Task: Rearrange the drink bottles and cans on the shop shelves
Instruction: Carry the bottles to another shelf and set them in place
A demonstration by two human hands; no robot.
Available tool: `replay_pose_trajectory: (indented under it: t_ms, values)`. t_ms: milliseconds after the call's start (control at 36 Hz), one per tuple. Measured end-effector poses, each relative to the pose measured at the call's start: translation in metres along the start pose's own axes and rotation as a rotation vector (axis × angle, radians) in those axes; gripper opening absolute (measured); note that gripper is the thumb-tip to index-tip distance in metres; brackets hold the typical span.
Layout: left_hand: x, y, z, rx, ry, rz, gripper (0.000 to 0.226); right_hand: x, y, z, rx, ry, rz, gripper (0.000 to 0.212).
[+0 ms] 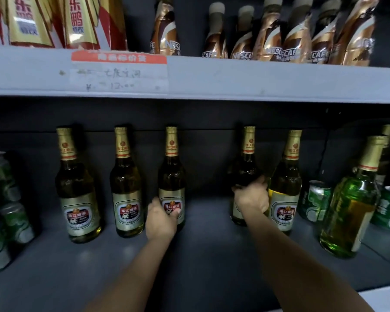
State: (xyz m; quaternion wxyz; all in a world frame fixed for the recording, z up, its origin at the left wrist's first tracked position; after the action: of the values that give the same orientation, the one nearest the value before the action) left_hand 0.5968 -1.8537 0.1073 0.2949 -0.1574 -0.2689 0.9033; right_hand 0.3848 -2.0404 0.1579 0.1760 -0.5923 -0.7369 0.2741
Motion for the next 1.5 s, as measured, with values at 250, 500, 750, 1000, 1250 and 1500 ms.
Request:
replay_pose_trajectory:
  t_ms: [250,500,750,1000,1250,1500]
  values:
    - [0.000,0.000,0.001,-0.008,-0.010,-0.001,0.053,0.016,0.023,-0.026,0.040,-0.128,-0.119,0.081]
    - [0.000,0.001,-0.001,0.025,0.016,0.008,0.053,0.025,0.037,-0.038,0.027,-0.181,-0.153,0.075]
    - [-0.001,0.004,-0.003,0.066,0.013,0.018,0.059,0.022,0.039,-0.036,0.005,-0.189,-0.197,0.074]
    - [0.058,0.013,0.047,0.045,0.191,0.306,0.044,0.056,-0.041,-0.031,-0.045,-0.423,0.359,0.055]
    - [0.031,0.081,0.090,0.104,0.112,-0.050,0.082,0.000,-0.079,0.064,-0.224,-0.237,0.131,0.105]
    - [0.014,0.093,0.080,0.093,-0.008,-0.021,0.069,-0.029,-0.045,0.086,-0.166,-0.170,-0.146,0.080]
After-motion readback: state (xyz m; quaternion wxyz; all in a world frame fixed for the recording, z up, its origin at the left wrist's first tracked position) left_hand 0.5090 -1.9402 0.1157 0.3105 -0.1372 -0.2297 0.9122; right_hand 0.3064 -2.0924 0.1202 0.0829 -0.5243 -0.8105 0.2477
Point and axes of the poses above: each hand's wrist, its own x-axis away from the middle knuckle, its own y-axis out of the palm, z = x × y, the point moved 8 cm from there along -x, towards the middle knuckle, and after that the axes turned 15 degrees about -z, right-handed, at the moved point
